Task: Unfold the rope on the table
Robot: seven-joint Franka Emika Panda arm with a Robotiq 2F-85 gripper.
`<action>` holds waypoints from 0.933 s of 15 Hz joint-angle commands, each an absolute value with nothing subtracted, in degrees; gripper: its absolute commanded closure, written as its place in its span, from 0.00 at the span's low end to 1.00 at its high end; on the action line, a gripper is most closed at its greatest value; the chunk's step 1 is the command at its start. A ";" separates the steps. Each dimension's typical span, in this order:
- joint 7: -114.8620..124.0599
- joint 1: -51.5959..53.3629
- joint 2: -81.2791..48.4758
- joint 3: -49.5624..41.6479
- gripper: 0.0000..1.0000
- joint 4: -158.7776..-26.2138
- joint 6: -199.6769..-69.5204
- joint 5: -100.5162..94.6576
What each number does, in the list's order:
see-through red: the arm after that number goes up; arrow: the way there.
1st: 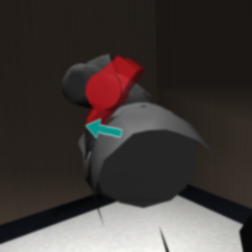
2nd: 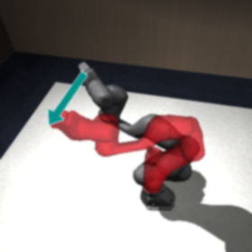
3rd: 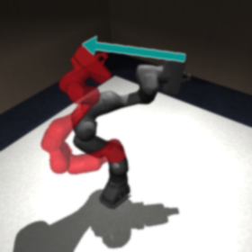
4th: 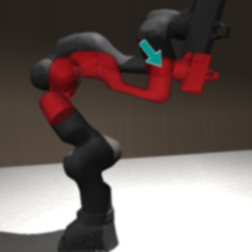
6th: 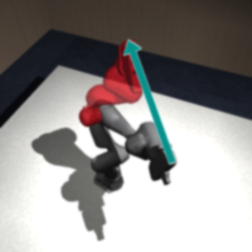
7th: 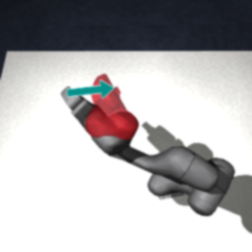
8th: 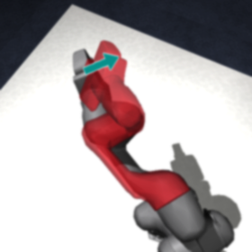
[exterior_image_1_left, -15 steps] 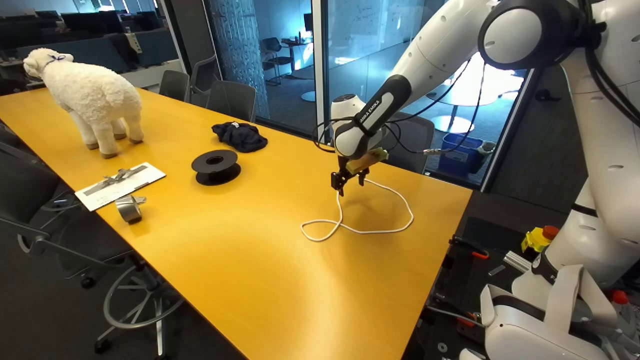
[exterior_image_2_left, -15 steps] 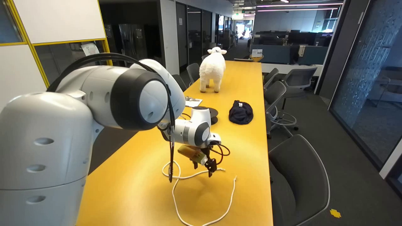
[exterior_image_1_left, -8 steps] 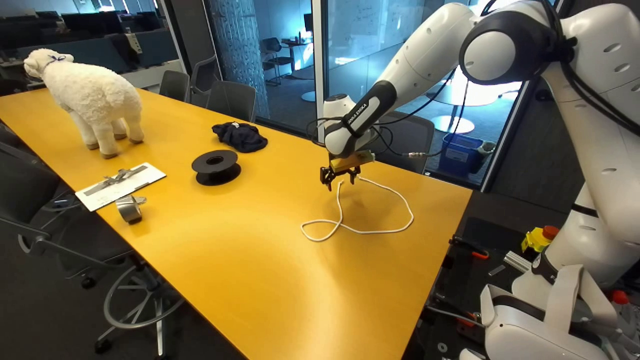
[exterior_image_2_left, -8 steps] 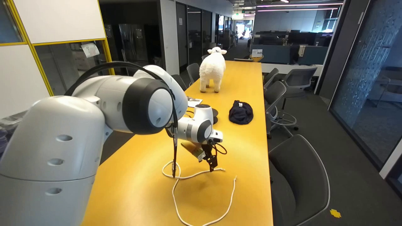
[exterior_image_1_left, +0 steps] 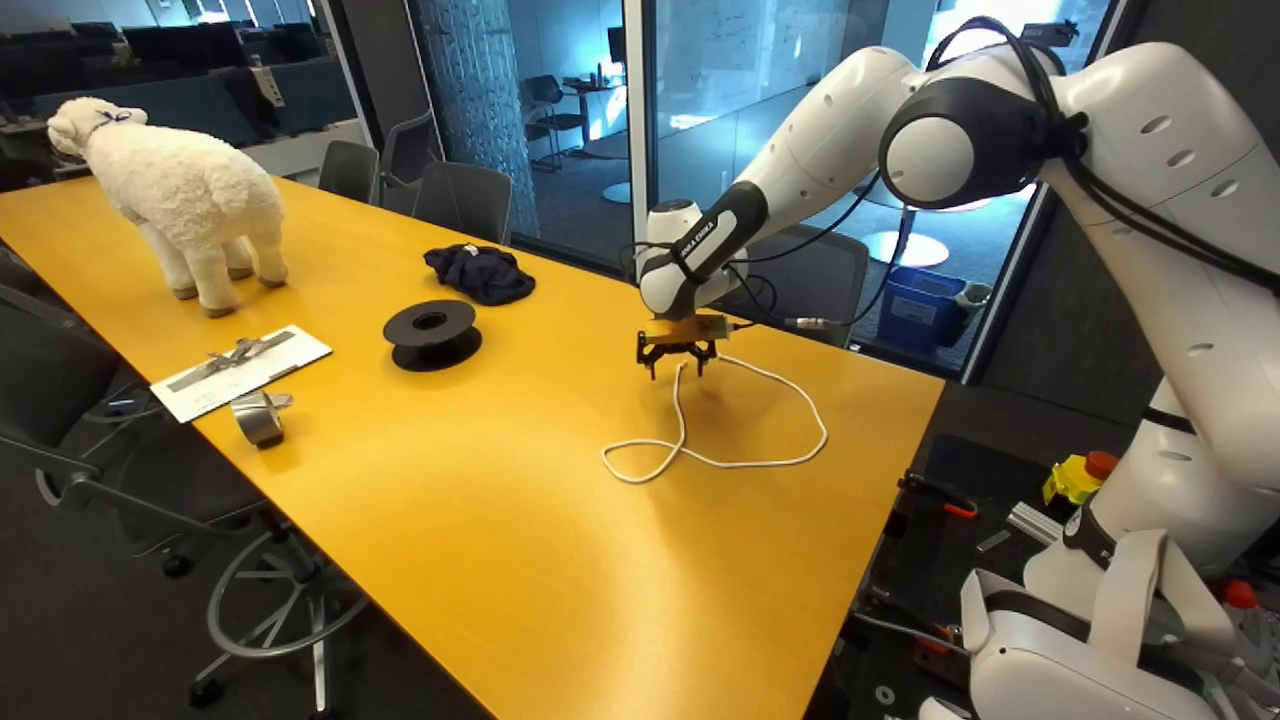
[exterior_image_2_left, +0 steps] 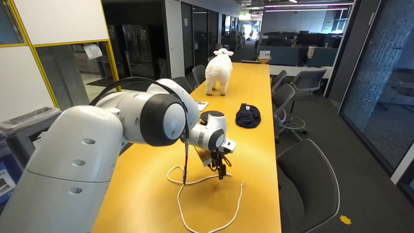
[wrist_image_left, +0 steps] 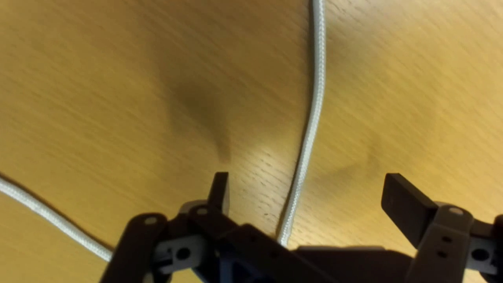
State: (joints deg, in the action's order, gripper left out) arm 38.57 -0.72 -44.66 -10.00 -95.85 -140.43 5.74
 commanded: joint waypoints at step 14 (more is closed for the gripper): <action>45.64 -1.15 -48.00 -10.91 0.26 -92.32 -140.62 8.19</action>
State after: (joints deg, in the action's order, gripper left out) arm 44.96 -1.54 -46.99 -10.33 -94.16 -140.57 8.01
